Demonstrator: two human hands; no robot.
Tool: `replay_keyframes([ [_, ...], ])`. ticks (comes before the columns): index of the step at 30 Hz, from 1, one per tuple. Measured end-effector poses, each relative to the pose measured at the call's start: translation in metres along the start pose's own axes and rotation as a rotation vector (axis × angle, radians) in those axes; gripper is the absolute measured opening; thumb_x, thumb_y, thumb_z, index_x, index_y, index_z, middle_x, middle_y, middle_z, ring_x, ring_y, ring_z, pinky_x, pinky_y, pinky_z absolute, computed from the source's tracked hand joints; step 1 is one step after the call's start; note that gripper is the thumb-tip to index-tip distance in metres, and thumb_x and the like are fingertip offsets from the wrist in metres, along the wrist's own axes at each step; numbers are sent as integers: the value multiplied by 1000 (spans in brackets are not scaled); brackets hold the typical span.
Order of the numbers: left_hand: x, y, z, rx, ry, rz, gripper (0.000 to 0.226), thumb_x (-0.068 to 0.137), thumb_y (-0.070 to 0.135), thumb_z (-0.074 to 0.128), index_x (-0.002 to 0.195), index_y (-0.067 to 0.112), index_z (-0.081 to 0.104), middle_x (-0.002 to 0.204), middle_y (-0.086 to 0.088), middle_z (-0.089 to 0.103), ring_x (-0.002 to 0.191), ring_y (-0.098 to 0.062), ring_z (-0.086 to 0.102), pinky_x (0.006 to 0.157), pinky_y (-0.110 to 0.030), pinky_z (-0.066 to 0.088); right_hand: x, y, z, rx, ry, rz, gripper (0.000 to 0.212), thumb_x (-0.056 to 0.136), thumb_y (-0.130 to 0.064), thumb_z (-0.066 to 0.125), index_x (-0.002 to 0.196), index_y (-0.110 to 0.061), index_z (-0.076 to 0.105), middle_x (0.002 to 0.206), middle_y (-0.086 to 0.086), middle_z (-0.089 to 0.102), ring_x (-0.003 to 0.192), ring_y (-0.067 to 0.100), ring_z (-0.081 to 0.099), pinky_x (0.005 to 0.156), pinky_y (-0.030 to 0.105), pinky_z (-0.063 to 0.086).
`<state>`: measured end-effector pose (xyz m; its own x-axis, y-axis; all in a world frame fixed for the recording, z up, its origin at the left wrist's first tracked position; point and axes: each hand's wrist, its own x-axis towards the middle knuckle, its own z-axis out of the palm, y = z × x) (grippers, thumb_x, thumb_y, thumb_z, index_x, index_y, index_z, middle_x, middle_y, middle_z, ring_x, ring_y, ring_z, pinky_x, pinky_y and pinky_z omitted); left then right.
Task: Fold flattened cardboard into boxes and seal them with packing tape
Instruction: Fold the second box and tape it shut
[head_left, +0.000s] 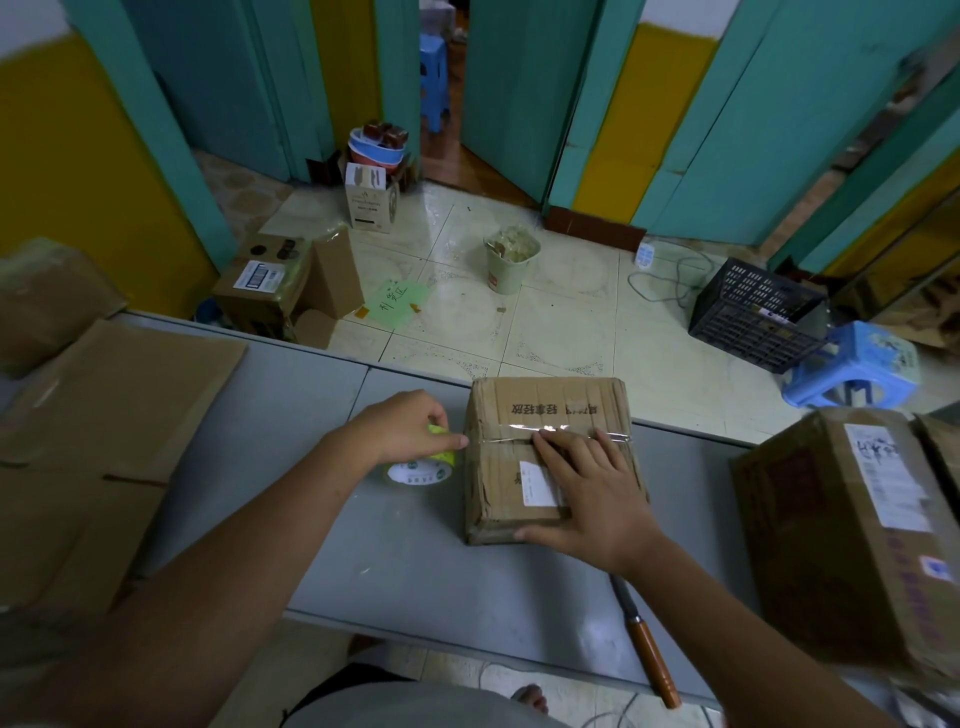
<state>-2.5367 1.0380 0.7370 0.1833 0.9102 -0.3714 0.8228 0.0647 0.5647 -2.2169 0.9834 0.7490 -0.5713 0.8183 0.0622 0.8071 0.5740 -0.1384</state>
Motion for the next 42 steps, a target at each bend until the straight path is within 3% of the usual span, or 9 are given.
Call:
replay_keyframes([
  [6,-6,-5,10,-23,-34,6,63,76,89,55,92,30,71,95,6,76,84,-12,71,79,-38,59,0,6,4,-51,-66,-23,116,76,-93,49,164,-21,26,157,0,37,146,23,36,129,54,13],
  [11,-21,-5,10,-192,-33,13,83,83,83,60,153,45,38,132,14,58,96,-9,72,70,-27,57,3,18,1,-86,-52,-70,116,75,-86,61,164,-20,26,158,0,37,146,21,35,129,48,4],
  [16,-32,11,27,-301,-71,74,95,85,80,64,158,63,6,169,14,34,151,-19,41,113,-37,40,13,53,-16,-47,-171,-111,113,81,-61,78,167,-33,11,173,-11,15,160,12,10,130,48,-1],
  [25,-34,44,77,-694,30,45,96,96,37,79,159,61,10,142,30,51,118,27,49,109,-30,44,28,89,-27,-124,-315,-151,107,93,-53,70,165,-38,-8,171,-19,-10,158,8,-16,130,49,-10],
  [28,-32,48,84,-700,84,-4,96,96,38,78,158,62,9,138,15,64,118,8,60,106,-35,47,17,80,-27,-52,-243,-56,107,91,-48,74,165,-40,-3,172,-18,-10,159,10,-17,129,48,-7],
  [33,-25,46,89,-712,104,-15,95,91,47,79,152,71,9,117,16,75,109,2,68,105,-42,53,-62,54,0,182,131,403,92,90,-38,76,165,-34,21,172,-5,21,158,20,21,124,48,29],
  [37,-18,47,91,-703,107,12,95,84,52,79,141,85,10,117,10,77,116,-8,71,109,-45,53,-135,38,36,383,219,821,80,86,-60,72,152,-33,35,153,-1,37,135,24,47,102,46,53],
  [39,-14,48,90,-695,107,8,98,86,48,79,150,76,10,116,10,77,116,-9,71,111,-48,52,-161,37,49,400,85,937,81,77,-79,66,142,-36,44,142,1,48,119,21,58,90,43,57],
  [42,-9,46,90,-664,102,-3,104,86,48,79,160,57,6,109,17,78,114,-5,70,110,-47,51,-185,32,62,392,-345,910,73,61,-86,76,110,-34,61,112,-6,62,94,13,64,82,38,59],
])
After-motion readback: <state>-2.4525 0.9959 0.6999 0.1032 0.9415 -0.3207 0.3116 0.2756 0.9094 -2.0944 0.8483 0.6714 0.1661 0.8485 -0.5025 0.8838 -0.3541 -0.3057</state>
